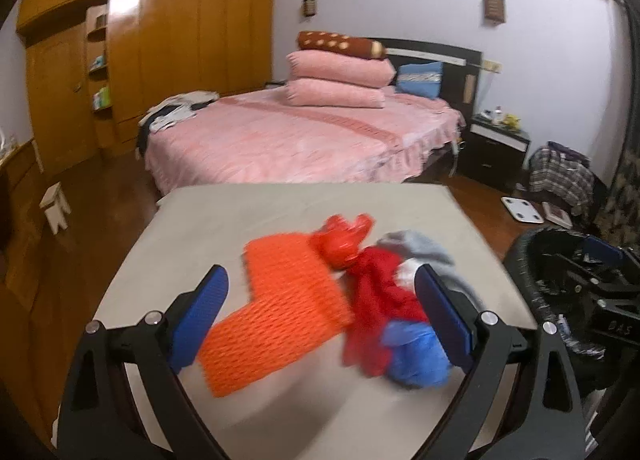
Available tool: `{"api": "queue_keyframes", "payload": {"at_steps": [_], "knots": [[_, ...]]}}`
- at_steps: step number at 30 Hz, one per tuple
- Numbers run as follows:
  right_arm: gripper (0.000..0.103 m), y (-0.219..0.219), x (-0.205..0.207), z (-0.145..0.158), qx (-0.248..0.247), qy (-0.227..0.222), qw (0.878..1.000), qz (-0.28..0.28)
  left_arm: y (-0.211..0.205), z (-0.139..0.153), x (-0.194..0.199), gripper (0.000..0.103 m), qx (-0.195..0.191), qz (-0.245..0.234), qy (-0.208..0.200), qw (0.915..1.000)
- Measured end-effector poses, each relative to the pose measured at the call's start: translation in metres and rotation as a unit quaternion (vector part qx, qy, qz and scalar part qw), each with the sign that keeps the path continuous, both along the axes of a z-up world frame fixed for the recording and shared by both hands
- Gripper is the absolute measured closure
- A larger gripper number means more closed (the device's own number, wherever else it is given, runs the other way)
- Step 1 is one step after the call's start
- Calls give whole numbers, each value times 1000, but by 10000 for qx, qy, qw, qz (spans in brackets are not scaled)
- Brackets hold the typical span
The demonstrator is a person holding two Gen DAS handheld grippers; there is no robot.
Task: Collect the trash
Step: 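Move both grippers back over the remaining pile on the table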
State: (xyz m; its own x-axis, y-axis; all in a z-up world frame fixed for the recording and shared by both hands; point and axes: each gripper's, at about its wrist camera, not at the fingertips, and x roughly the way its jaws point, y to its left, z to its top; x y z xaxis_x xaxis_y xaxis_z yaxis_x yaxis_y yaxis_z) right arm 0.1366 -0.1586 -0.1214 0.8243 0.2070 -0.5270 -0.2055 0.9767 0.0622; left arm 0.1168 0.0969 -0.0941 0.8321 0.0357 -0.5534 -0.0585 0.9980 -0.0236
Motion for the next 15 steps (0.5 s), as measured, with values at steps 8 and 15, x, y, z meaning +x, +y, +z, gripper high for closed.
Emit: {"api": "queue_keyframes", "payload": {"at_steps": [8,15], "knots": [[16,25,9,-22,-46,219,9996,185,27,-35,3,13,96,315,342,9989],[24,36,18,-43,-82,389,9989,256,40,-68,8,21,57,428,707,9966]]}}
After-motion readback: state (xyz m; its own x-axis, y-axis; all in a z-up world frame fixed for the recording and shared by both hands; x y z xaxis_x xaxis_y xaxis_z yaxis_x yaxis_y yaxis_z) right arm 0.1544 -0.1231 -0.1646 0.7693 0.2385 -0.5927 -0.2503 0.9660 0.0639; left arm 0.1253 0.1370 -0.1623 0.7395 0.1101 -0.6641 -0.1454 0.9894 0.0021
